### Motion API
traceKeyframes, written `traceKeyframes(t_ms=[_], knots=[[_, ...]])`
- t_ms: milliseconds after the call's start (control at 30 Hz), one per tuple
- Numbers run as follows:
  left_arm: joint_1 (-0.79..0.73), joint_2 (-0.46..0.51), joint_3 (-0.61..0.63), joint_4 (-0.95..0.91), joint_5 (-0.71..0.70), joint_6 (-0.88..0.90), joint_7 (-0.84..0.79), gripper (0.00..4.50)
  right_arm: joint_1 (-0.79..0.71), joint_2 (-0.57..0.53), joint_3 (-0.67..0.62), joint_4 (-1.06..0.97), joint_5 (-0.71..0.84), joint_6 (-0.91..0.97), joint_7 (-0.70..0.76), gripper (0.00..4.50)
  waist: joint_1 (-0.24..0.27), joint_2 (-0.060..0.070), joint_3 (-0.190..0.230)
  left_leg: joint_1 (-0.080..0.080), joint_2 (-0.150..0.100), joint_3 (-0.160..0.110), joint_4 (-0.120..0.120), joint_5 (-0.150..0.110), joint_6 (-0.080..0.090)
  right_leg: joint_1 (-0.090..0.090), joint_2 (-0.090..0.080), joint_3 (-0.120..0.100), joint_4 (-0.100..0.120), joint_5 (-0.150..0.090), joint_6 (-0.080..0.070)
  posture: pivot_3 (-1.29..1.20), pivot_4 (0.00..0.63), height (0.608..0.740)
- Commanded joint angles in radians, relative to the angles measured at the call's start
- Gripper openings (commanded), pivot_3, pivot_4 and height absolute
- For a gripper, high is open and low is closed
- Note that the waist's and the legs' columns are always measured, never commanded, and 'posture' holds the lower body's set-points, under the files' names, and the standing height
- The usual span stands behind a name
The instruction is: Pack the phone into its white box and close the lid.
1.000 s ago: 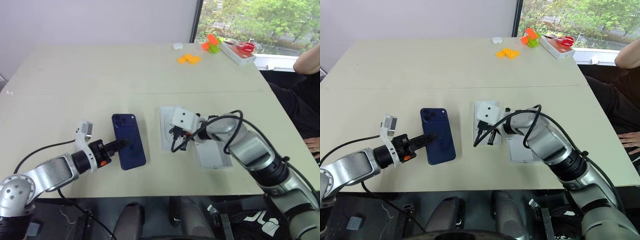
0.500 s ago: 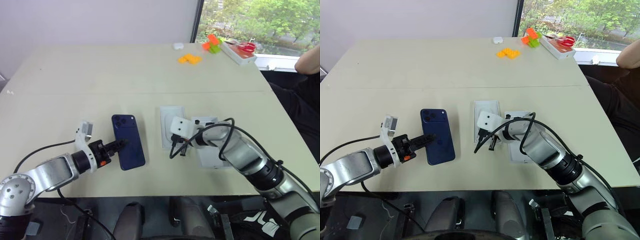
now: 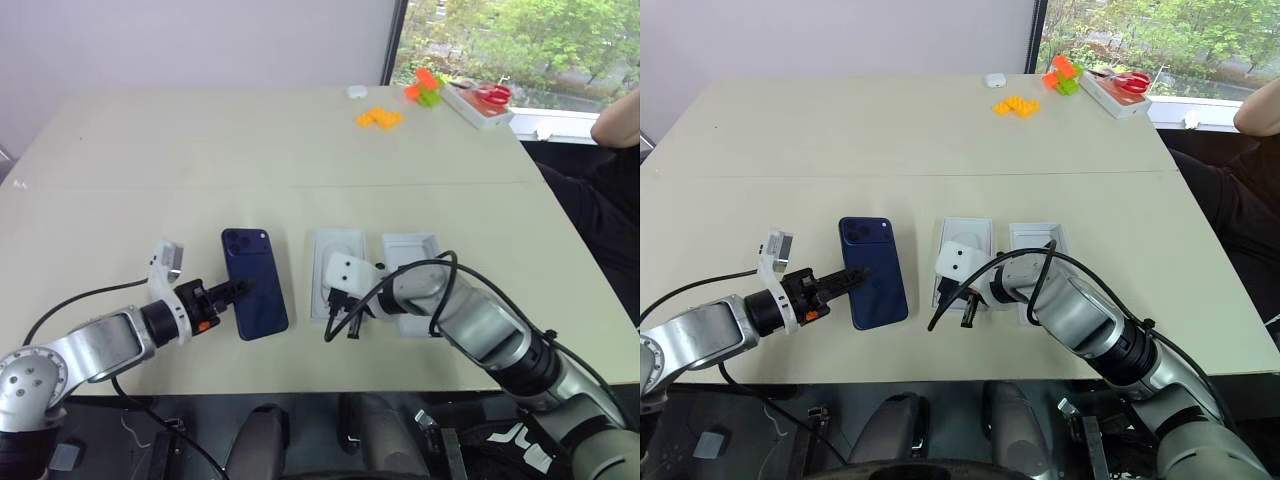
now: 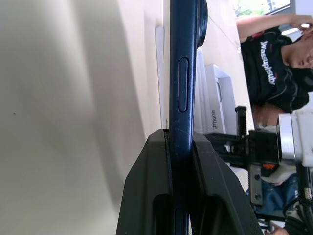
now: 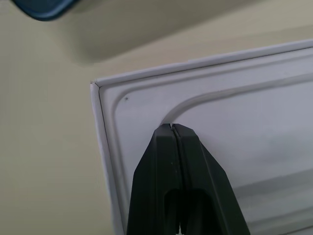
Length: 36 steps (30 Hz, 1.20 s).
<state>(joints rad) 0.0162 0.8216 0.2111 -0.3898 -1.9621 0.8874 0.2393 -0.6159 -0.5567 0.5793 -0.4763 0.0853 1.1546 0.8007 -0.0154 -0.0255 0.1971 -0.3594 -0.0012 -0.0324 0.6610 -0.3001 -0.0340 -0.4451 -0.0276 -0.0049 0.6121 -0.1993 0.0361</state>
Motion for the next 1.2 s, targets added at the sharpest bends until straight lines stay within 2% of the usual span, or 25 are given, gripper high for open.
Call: traceKeyframes(t_ms=[33,200,367,500,700,833,1200], knots=[[-0.054,0.020,0.011,-0.015,-0.010,0.001,-0.019,0.03,-0.016,-0.030,-0.053,-0.072,0.034,-0.014,0.011,0.00,0.000,0.000,0.001,0.000,0.000,0.000,0.000,0.000,0.000,0.000,0.000,0.000,0.000,0.000,0.000,0.00,0.150,0.740],[-0.185,-0.008,-0.070,0.005,-0.010,0.024,0.018,0.03,-0.015,-0.116,-0.172,-0.109,0.097,-0.062,0.056,0.00,0.004,-0.002,0.003,-0.001,-0.001,-0.001,0.000,0.000,0.000,0.000,-0.001,-0.001,0.000,0.000,0.000,0.00,0.150,0.740],[-0.338,-0.144,-0.177,0.082,-0.010,0.062,0.129,0.03,0.015,-0.191,-0.283,-0.059,0.128,-0.129,0.075,0.00,0.006,-0.004,0.004,-0.002,-0.002,-0.001,0.000,0.000,0.001,0.001,-0.001,-0.001,-0.001,0.000,0.002,0.00,0.150,0.740],[-0.414,-0.265,-0.201,0.166,-0.010,0.099,0.229,0.03,0.045,-0.230,-0.315,-0.020,0.119,-0.176,0.068,0.00,0.004,-0.005,0.005,-0.002,-0.002,0.000,0.000,-0.001,0.001,0.000,-0.001,0.000,-0.001,0.002,0.005,0.00,0.150,0.740],[-0.510,-0.366,-0.222,0.278,-0.010,0.193,0.305,0.03,0.087,-0.287,-0.345,0.008,0.105,-0.222,0.057,0.00,0.007,-0.005,0.005,-0.002,-0.002,-0.001,0.001,-0.001,0.001,0.001,-0.001,0.000,0.000,0.002,0.005,0.00,0.150,0.740],[-0.547,-0.407,-0.226,0.323,-0.010,0.240,0.329,0.03,0.103,-0.300,-0.358,0.002,0.113,-0.223,0.048,0.00,0.005,-0.005,0.005,-0.002,-0.003,0.000,0.002,-0.001,0.001,0.001,-0.001,0.000,0.000,0.002,0.005,0.00,0.150,0.740],[-0.586,-0.436,-0.254,0.372,-0.010,0.274,0.384,0.03,0.133,-0.315,-0.358,-0.025,0.116,-0.204,0.029,0.00,0.008,-0.005,0.005,-0.002,-0.003,-0.001,0.002,0.000,0.000,0.001,-0.002,0.001,0.000,0.002,0.005,0.00,0.150,0.740]])
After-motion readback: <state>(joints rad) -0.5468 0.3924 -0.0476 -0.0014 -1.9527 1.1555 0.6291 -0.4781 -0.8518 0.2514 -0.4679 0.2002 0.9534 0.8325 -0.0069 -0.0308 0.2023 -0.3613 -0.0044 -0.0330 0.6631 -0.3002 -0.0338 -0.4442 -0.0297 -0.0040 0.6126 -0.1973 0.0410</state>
